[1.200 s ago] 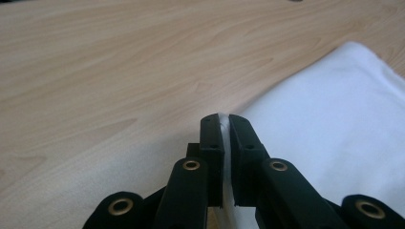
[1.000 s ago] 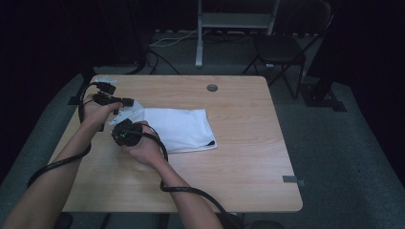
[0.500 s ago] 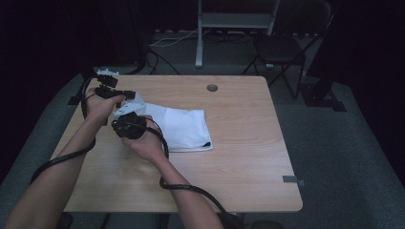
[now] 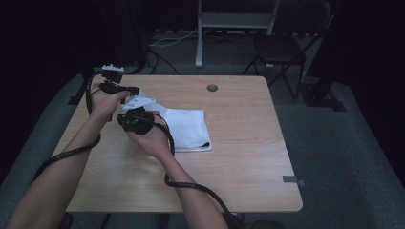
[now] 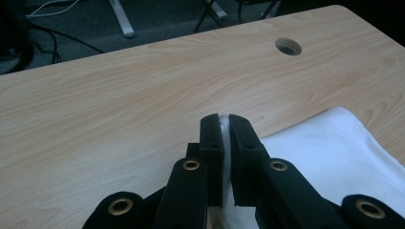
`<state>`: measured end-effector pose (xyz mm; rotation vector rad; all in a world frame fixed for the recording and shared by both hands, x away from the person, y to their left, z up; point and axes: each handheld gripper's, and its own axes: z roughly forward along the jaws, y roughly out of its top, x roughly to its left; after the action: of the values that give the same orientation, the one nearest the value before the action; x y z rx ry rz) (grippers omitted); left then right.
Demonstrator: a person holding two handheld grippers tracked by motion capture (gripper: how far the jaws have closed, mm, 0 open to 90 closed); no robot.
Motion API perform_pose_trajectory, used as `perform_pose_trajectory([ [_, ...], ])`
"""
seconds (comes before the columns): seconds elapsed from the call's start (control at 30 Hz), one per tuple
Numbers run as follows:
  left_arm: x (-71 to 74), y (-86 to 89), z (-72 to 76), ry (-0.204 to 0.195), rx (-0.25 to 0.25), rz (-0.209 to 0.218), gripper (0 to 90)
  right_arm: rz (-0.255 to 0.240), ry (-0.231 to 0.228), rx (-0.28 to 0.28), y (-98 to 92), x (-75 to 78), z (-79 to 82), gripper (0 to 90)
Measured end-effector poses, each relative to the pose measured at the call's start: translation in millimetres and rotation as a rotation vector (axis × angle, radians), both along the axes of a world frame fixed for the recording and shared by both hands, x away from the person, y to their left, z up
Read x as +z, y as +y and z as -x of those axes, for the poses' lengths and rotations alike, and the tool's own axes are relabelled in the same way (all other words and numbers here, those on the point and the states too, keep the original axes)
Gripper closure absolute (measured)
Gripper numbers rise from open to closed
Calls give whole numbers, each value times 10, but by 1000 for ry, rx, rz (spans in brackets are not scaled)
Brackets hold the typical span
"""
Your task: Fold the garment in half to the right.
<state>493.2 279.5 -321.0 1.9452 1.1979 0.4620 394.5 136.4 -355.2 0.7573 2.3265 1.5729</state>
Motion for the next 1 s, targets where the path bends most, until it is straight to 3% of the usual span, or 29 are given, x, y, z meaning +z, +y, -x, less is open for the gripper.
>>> perform_pose_trajectory([
  [1.0,39,-423,-65,-3,-54,17,852,-17,-17,-59,-439,73,43,780],
])
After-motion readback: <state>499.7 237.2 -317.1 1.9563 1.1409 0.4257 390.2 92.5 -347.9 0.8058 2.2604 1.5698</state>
